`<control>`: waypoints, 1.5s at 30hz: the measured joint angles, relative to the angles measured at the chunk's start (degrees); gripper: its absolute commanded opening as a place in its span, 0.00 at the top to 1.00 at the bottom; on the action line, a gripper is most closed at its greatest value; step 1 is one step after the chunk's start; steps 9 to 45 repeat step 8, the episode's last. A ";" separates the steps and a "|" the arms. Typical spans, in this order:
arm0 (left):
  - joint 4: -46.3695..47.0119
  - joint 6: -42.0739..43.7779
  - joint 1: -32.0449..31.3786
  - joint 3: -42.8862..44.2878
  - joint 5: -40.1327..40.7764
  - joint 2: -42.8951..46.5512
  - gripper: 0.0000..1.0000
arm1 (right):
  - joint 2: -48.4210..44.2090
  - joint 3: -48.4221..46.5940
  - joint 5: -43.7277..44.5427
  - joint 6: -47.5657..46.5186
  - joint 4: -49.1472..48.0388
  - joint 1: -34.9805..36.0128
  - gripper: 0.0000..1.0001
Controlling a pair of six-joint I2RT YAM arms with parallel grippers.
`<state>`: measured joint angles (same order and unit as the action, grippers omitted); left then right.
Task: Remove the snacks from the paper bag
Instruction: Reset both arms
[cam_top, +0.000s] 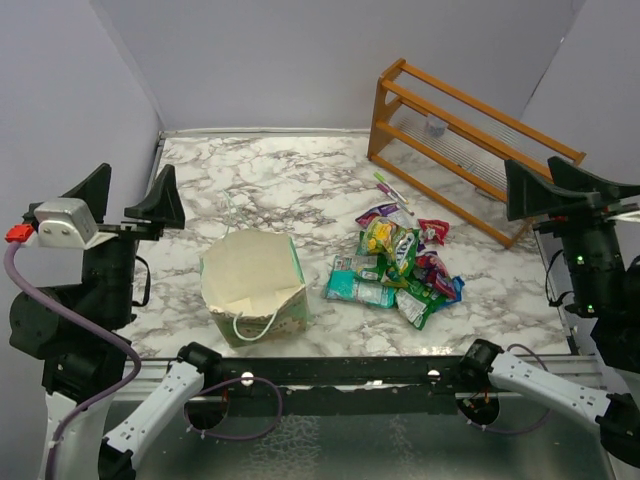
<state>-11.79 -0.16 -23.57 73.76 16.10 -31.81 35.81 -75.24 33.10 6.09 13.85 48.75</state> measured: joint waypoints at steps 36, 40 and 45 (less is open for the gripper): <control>0.20 2.45 0.00 0.94 1.53 0.33 0.03 | -2.82 -1.55 -2.12 -1.60 -4.28 0.00 0.01; 0.20 2.45 0.00 0.94 1.53 0.33 0.03 | -2.82 -1.55 -2.12 -1.60 -4.28 0.00 0.01; 0.20 2.45 0.00 0.94 1.53 0.33 0.03 | -2.82 -1.55 -2.12 -1.60 -4.28 0.00 0.01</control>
